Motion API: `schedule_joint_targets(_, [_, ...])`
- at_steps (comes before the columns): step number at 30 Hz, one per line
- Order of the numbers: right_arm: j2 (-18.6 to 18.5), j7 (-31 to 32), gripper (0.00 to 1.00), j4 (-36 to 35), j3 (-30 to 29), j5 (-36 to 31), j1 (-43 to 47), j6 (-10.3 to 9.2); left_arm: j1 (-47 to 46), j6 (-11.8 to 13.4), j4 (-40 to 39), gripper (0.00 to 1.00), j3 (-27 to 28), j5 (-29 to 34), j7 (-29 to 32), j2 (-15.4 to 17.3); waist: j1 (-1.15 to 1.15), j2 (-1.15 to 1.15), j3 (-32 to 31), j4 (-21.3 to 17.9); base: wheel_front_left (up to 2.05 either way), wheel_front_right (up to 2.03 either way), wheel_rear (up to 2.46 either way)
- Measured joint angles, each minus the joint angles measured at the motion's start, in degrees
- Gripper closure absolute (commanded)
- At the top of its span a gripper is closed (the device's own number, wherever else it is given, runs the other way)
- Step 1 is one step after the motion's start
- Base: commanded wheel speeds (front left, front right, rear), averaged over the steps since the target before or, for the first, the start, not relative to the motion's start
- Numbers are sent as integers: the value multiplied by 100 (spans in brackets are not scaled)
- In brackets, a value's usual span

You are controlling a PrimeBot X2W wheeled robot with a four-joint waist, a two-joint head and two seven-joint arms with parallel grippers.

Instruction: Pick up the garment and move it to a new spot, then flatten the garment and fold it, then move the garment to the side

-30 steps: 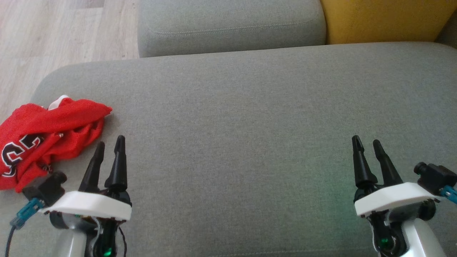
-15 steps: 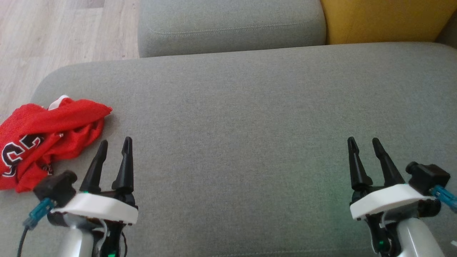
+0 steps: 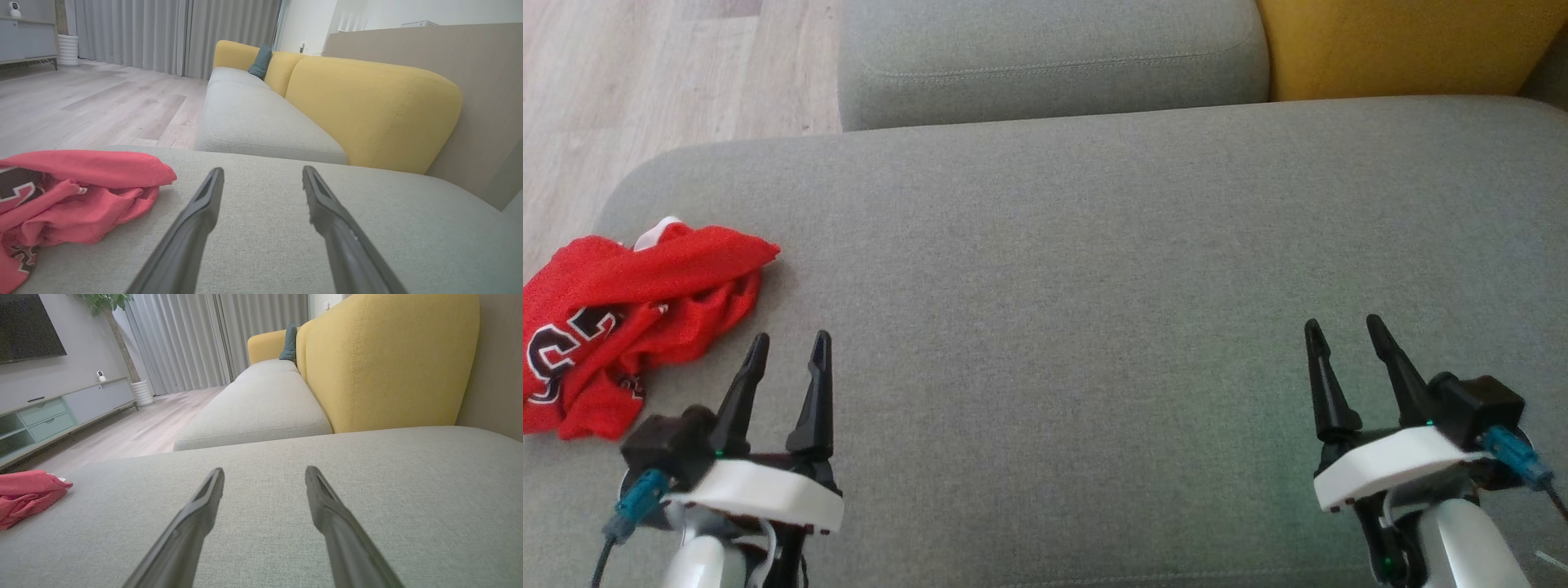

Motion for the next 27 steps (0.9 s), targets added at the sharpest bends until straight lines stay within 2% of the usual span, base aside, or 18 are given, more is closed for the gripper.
schedule_joint_targets(13, [44, -79, 0, 22, -8, -645, 0, 0, 87, -2, 65, 0, -25, 806, -200, -36, 0, 0, -7, 25, 0, 0, 0])
schedule_joint_targets(27, [119, -114, 0, 70, -121, -600, 3, 0, 96, -2, 140, 0, -29, 773, -199, -82, 0, 0, 2, 2, 0, 0, 0])
